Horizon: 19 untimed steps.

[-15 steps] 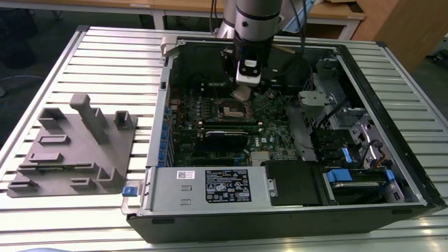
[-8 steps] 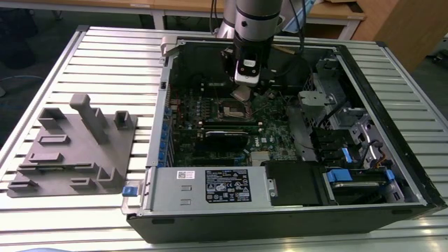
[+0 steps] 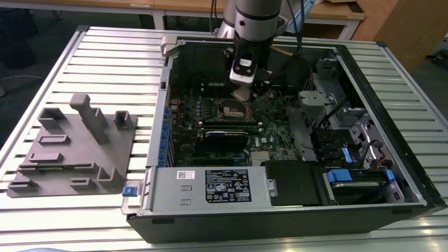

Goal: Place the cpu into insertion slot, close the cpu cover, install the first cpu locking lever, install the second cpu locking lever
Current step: 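Place the cpu into insertion slot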

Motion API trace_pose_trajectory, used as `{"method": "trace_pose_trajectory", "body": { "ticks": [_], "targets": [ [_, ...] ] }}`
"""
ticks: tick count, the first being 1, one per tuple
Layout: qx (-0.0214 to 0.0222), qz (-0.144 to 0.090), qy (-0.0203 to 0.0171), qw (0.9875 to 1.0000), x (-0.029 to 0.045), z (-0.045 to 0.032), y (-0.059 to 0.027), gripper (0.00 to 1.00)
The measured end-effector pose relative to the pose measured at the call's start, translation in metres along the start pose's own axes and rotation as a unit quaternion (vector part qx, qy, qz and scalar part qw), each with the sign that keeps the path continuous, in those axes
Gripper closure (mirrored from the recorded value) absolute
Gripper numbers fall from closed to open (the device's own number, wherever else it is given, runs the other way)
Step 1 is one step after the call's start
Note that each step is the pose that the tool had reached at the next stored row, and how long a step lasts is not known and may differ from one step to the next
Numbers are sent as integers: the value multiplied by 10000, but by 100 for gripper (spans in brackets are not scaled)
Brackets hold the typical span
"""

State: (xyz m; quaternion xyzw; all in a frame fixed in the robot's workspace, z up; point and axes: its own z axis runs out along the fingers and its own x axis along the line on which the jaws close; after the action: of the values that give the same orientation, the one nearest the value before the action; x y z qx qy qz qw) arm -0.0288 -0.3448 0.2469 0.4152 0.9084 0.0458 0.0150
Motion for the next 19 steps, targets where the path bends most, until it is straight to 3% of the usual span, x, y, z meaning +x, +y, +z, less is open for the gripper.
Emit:
{"method": "trace_pose_trajectory", "body": {
  "ticks": [1, 5, 10, 15, 19],
  "targets": [
    [-2, 179, -17, 9998, 0, 2, 0, 46],
    [-5, 532, -51, 9986, 0, 10, -1, 46],
    [-11, 986, -95, 9951, 0, 20, -2, 46],
    [-16, 1436, -138, 9895, -1, 33, -3, 46],
    [-19, 1794, -172, 9836, -1, 42, -4, 46]
  ]
}}
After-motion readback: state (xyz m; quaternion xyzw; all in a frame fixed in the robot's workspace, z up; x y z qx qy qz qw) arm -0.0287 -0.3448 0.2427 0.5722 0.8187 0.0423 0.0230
